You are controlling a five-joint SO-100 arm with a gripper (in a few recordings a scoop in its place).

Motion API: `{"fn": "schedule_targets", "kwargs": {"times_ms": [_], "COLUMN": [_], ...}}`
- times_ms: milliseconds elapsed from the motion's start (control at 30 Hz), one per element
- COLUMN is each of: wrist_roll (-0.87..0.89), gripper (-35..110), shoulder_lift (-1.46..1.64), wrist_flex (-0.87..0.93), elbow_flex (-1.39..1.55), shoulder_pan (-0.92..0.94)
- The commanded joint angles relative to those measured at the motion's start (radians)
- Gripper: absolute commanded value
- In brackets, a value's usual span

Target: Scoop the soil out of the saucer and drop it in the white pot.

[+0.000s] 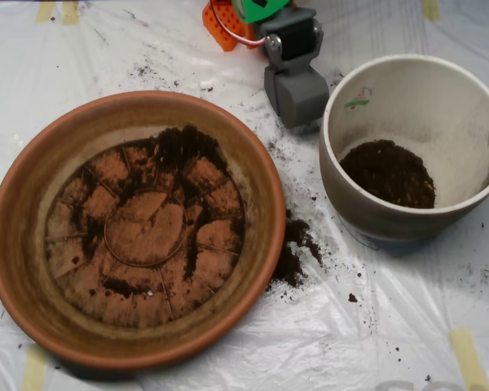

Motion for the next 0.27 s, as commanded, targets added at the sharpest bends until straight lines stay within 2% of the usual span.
{"fn": "schedule_targets", "kwargs": {"times_ms": [0,233], "wrist_roll": [-0.008,-0.008], "gripper": [3,2], "shoulder_lift": [0.072,0.072], "wrist_flex": [-0.011,-0.011], "elbow_flex": [-0.015,-0.015], "shoulder_pan": [-0.002,-0.002]}}
